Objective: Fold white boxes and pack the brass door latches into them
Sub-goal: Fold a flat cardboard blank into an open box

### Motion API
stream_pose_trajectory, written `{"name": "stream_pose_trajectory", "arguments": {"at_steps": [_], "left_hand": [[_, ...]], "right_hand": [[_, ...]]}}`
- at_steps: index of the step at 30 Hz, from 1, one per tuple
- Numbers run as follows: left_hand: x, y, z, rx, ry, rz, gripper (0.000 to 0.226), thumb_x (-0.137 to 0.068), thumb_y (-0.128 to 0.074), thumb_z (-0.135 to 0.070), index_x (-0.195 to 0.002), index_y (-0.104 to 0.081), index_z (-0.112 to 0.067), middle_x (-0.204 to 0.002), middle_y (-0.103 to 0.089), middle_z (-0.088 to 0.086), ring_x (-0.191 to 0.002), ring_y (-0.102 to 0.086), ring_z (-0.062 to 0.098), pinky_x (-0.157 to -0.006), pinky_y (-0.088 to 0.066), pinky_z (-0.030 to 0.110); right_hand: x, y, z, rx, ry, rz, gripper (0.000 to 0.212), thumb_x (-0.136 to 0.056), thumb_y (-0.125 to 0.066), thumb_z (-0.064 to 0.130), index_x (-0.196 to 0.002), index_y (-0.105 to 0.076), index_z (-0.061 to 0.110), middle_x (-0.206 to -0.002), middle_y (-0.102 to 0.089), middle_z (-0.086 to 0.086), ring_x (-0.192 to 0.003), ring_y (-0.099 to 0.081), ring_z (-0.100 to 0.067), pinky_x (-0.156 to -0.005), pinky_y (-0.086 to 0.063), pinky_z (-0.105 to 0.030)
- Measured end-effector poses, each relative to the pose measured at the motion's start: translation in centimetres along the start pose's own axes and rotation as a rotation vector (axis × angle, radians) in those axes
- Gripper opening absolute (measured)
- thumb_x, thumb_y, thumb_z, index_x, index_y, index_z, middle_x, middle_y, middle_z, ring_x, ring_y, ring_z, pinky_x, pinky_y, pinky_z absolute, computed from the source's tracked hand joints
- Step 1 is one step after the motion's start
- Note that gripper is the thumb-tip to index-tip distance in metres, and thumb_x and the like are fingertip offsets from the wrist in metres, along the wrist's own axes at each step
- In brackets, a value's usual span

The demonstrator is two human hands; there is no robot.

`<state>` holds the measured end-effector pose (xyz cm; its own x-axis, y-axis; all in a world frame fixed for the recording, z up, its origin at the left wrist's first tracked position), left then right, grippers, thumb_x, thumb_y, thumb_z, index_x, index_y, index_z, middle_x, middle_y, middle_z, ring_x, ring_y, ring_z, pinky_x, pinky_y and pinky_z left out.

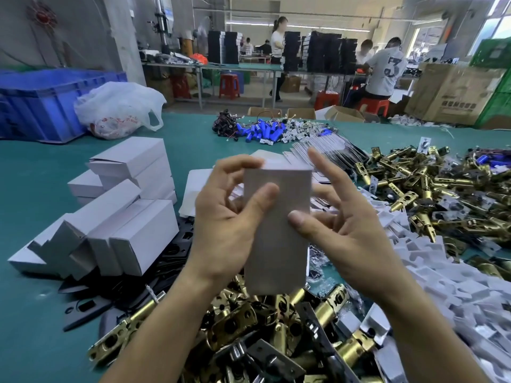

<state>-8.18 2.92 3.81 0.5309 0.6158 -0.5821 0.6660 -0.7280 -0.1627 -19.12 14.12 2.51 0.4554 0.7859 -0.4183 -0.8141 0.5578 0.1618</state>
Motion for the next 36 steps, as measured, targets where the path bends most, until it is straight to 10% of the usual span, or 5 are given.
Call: {"name": "stream_pose_trajectory", "arguments": {"at_steps": [6,13,20,26,36], "left_hand": [[-0.2,2.8,2.2,0.192,0.191,-0.275,0.025,-0.078,-0.074,-0.038,-0.098,-0.059,-0.037,-0.082,-0.070,-0.004,-0.075,-0.068,0.015,-0.064,-0.059,0.039],[-0.3,3.0,3.8,-0.100,0.405,-0.125,0.032,-0.082,-0.074,-0.052,-0.080,-0.058,-0.024,-0.099,-0.072,0.004,-0.100,-0.068,0.026,-0.083,-0.058,0.047],[0.3,2.1,4.2,-0.706,0.419,0.311,0.089,-0.044,-0.068,-0.088,-0.125,-0.047,-0.056,-0.104,-0.066,-0.026,-0.095,-0.063,-0.007,-0.075,-0.051,0.019],[1.1,0.4,5.6,-0.933,0.373,0.488,0.111,-0.054,-0.064,-0.080,-0.152,-0.034,-0.037,-0.140,-0.047,-0.013,-0.129,-0.042,0.011,-0.106,-0.037,0.032],[1.2,-0.5,3.6,-0.811,0.109,0.238,0.070,-0.062,-0.074,-0.046,-0.109,-0.024,-0.045,-0.103,-0.044,-0.013,-0.094,-0.050,0.017,-0.068,-0.043,0.035]], "right_hand": [[0.0,-0.1,-2.2,0.084,-0.180,0.022,0.043,-0.078,-0.075,0.048,-0.116,-0.069,0.028,-0.100,-0.076,-0.001,-0.095,-0.072,-0.019,-0.082,-0.058,-0.044],[0.3,3.7,-0.9,0.223,-0.109,-0.153,0.040,-0.076,-0.081,0.015,-0.109,-0.072,0.035,-0.100,-0.075,0.002,-0.090,-0.072,-0.025,-0.078,-0.060,-0.048],[0.5,1.5,2.6,0.593,0.179,0.027,0.048,-0.067,-0.085,-0.004,-0.101,-0.074,0.027,-0.107,-0.067,0.009,-0.103,-0.061,-0.005,-0.083,-0.050,-0.025],[0.1,2.2,1.7,0.629,0.091,-0.119,0.063,-0.077,-0.078,0.004,-0.115,-0.055,0.049,-0.128,-0.052,0.009,-0.122,-0.044,0.001,-0.103,-0.032,-0.011],[0.2,0.3,0.1,0.339,-0.072,0.053,0.017,-0.085,-0.077,0.014,-0.097,-0.068,0.022,-0.093,-0.073,0.002,-0.085,-0.069,-0.016,-0.074,-0.056,-0.040]]}}
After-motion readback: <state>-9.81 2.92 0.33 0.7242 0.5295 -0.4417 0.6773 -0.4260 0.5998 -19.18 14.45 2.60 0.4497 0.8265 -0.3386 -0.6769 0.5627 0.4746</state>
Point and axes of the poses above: each hand's wrist, its own x-axis away from the middle knuckle, its own y-axis out of the back of the hand, z = x × y, the point moved 9 cm from there along -x, towards the middle knuckle
